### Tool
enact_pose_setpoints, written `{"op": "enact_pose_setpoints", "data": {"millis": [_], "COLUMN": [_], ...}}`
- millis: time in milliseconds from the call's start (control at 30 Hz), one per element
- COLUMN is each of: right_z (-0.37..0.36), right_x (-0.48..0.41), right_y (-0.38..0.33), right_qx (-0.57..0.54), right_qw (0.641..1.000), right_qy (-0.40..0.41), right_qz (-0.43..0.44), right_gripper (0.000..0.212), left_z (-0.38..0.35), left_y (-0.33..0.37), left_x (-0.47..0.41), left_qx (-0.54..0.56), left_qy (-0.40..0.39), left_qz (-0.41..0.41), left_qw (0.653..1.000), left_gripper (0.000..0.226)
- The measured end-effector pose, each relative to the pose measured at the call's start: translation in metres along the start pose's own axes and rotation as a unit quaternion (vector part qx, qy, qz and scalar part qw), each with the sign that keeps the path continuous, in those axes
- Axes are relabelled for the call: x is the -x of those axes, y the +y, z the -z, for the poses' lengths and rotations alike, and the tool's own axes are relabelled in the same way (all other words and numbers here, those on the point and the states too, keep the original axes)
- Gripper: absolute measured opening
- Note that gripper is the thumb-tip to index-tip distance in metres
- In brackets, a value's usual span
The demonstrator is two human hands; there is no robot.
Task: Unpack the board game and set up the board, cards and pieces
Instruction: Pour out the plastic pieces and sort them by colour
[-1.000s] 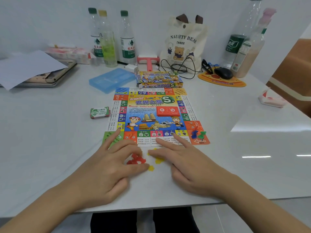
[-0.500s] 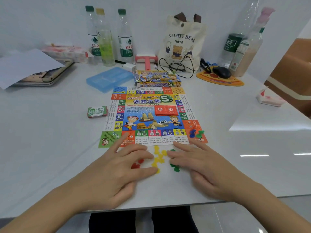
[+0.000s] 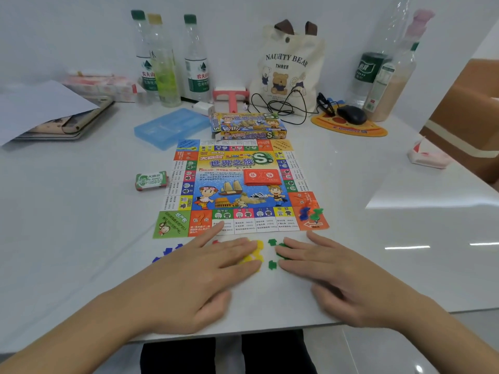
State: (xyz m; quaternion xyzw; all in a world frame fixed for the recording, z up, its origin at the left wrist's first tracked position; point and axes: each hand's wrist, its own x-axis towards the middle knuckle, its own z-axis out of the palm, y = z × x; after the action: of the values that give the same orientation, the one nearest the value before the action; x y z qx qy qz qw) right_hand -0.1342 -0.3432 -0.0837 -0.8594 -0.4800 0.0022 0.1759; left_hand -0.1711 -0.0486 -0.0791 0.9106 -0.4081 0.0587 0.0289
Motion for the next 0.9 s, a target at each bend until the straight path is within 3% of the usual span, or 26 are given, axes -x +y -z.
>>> {"op": "enact_pose_setpoints", "data": {"millis": [900], "right_z": [-0.005], "right_x": [-0.004], "right_y": [-0.001], "right_qx": [-0.012], "right_qw": [1.000], "right_qy": [0.002], "right_qz": [0.008], "right_gripper": [0.056], "left_z": [-0.003], "left_y": [0.002], "left_x": [0.001], "left_qx": [0.031], "left_qy": [-0.018], "left_qz": [-0.006], "left_qw": [0.999], "left_gripper": [0.058]}}
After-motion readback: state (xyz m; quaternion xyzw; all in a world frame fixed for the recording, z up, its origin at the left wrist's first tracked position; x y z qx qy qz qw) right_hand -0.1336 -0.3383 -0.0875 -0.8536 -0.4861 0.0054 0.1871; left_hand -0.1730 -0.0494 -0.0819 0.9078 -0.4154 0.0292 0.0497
